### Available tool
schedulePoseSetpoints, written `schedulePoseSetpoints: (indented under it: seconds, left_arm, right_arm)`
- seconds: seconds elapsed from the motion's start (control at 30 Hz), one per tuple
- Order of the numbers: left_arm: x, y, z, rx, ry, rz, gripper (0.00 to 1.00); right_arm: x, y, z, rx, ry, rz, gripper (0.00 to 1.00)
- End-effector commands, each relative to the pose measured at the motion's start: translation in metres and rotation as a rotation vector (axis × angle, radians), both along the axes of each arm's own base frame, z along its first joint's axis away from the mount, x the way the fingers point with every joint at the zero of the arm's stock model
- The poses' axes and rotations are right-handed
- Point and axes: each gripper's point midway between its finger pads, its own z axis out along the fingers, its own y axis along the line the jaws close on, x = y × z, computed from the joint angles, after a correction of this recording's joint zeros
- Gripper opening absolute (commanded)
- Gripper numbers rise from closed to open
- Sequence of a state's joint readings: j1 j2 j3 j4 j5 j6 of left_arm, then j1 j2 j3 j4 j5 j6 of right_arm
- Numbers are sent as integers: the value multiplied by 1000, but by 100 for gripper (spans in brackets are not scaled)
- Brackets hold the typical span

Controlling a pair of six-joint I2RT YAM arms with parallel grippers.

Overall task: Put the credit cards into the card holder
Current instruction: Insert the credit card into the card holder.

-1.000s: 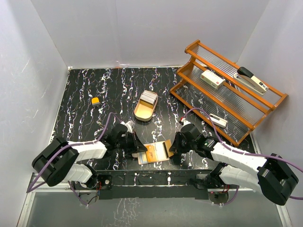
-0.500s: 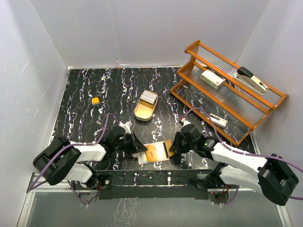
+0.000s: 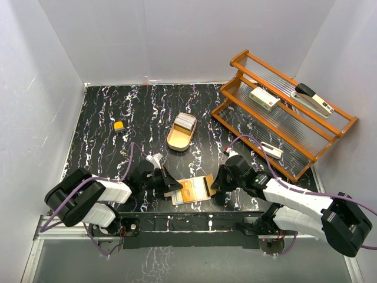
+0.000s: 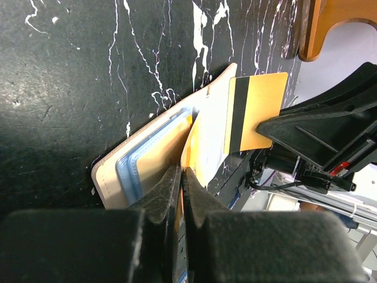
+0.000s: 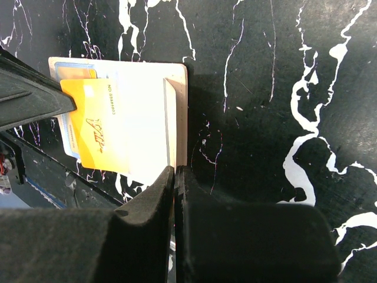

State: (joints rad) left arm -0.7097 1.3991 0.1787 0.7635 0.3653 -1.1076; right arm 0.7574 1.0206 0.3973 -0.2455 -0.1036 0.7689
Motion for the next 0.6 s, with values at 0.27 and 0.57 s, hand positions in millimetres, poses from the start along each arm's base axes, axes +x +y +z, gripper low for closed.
schedulePoseSetpoints:
  seconds: [0.27,0.57]
  left_arm:
    - [13,2,-1,-1,-54,48,0]
    - [15,4,-4,5,-61,68,0]
  right_arm:
    - [-2,-14,-9,-40,-13,-34,0]
    - [-4,-16,-10,-46,2,-46,0]
